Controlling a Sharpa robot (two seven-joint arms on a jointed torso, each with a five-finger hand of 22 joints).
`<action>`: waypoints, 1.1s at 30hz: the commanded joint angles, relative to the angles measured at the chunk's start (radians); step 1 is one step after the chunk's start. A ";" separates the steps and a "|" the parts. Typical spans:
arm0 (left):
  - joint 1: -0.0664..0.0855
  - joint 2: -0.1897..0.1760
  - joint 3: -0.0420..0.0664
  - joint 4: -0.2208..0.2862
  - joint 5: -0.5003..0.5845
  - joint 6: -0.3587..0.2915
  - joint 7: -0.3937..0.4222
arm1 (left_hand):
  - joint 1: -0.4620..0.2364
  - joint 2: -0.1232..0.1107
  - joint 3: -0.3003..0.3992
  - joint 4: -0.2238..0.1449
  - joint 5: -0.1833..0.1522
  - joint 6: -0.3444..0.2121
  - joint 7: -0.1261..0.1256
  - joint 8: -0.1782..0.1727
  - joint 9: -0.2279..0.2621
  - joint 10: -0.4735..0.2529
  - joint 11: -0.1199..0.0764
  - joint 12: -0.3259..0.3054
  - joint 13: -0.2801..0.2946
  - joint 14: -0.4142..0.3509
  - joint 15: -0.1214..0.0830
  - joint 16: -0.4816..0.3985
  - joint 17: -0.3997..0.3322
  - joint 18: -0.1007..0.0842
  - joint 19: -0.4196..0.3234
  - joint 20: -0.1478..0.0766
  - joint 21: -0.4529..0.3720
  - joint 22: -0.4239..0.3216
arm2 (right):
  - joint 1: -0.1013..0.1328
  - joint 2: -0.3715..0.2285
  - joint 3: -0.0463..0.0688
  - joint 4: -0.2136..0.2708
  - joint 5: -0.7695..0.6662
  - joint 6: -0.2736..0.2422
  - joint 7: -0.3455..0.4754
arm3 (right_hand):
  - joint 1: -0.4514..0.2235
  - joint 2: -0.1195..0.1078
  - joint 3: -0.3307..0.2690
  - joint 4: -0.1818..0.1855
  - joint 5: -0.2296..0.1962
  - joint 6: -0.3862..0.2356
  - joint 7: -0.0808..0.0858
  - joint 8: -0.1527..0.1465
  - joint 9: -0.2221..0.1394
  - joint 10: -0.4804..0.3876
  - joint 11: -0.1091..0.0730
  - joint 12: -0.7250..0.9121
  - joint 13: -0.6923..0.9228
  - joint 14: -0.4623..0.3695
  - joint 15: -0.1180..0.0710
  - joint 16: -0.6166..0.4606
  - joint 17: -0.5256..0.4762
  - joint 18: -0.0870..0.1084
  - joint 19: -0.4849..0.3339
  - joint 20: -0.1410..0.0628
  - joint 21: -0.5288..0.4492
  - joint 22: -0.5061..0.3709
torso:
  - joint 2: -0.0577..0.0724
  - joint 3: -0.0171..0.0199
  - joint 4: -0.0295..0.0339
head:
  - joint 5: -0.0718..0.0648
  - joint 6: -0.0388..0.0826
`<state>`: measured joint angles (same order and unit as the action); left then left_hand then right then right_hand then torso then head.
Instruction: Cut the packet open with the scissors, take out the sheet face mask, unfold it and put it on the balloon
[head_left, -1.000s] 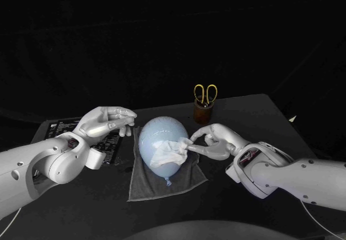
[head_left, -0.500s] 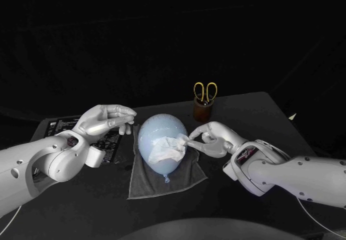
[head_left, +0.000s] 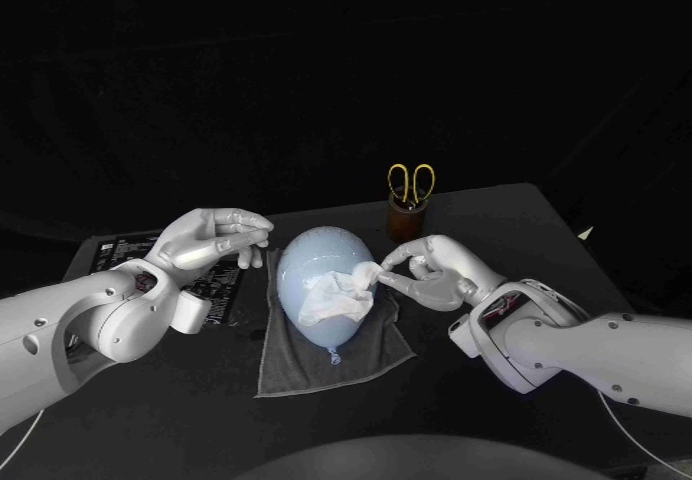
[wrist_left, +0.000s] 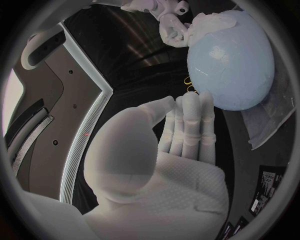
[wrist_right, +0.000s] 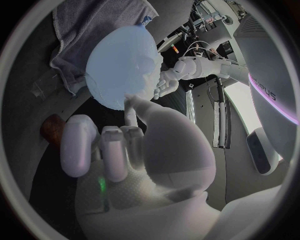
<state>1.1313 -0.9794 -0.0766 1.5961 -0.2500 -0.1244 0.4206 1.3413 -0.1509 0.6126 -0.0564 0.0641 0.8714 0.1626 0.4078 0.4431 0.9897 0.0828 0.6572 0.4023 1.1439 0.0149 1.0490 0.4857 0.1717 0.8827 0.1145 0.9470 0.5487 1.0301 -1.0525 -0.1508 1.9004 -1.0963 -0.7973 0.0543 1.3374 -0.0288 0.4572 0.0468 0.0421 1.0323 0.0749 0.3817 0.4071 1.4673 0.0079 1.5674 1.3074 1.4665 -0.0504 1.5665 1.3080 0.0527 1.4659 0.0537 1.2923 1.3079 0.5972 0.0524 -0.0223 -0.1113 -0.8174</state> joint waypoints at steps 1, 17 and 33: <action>-0.001 0.003 0.001 0.001 0.005 0.010 0.005 | 0.009 0.001 -0.005 -0.004 0.002 0.001 0.005 -0.005 -0.001 0.005 0.002 -0.003 0.000 -0.002 0.001 -0.006 -0.001 0.011 -0.003 0.002 -0.004 0.000 | 0.005 -0.010 0.003 0.014 0.040 -0.048 0.073 | 0.005 0.005 0.007 -0.002 0.007 0.013 -0.003 0.005 0.015 0.104 -0.009 0.003 0.263 0.104 -0.010 0.004 0.263 0.002 0.011 -0.004 0.007 0.191 | -0.001 0.0001 -0.0003 | 0.001 0.004; -0.004 0.029 0.001 -0.007 -0.003 0.026 0.006 | 0.009 0.005 -0.010 -0.002 0.000 0.001 0.004 -0.009 -0.010 0.001 0.001 -0.016 -0.016 -0.007 0.002 -0.015 -0.006 0.010 -0.010 0.004 -0.007 -0.001 | 0.113 -0.023 0.012 0.007 0.111 -0.029 0.103 | 0.006 0.003 0.012 -0.007 0.007 0.012 -0.003 0.008 0.017 0.104 -0.010 0.003 0.263 0.104 -0.011 0.004 0.263 0.001 0.012 -0.006 0.009 0.192 | 0.000 -0.0018 0.0014 | -0.004 0.032; -0.004 0.099 0.004 -0.024 -0.002 0.027 0.009 | -0.003 0.005 -0.029 0.020 0.001 -0.003 0.028 -0.061 -0.103 0.014 0.037 -0.229 -0.199 -0.078 0.036 -0.226 -0.095 0.010 -0.070 0.046 -0.139 -0.076 | 0.211 0.051 0.012 -0.083 0.025 0.069 0.061 | 0.005 0.002 0.013 -0.008 0.007 0.011 -0.003 0.009 0.018 0.104 -0.010 0.003 0.263 0.104 -0.011 0.004 0.263 0.001 0.012 -0.006 0.011 0.192 | 0.000 -0.0025 0.0006 | -0.002 0.067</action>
<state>1.1275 -0.8855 -0.0744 1.5716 -0.2539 -0.1145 0.4195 1.3464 -0.1458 0.5862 -0.0359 0.0641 0.8685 0.1852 0.3518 0.3403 1.0045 0.1184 0.4291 0.2044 1.0672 0.0475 0.8234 0.3905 0.1696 0.8138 0.1541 0.8079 0.4728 1.2392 -1.0054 -0.1390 1.8217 -1.0274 -0.7773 0.1280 1.3384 -0.0277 0.4654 0.0385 0.0458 1.0343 0.0768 0.3837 0.4071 1.4645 0.0055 1.5675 1.3075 1.4667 -0.0571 1.5664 1.3081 0.0526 1.4639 0.0523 1.2991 1.3081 0.5977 0.0499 -0.0216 -0.1143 -0.7556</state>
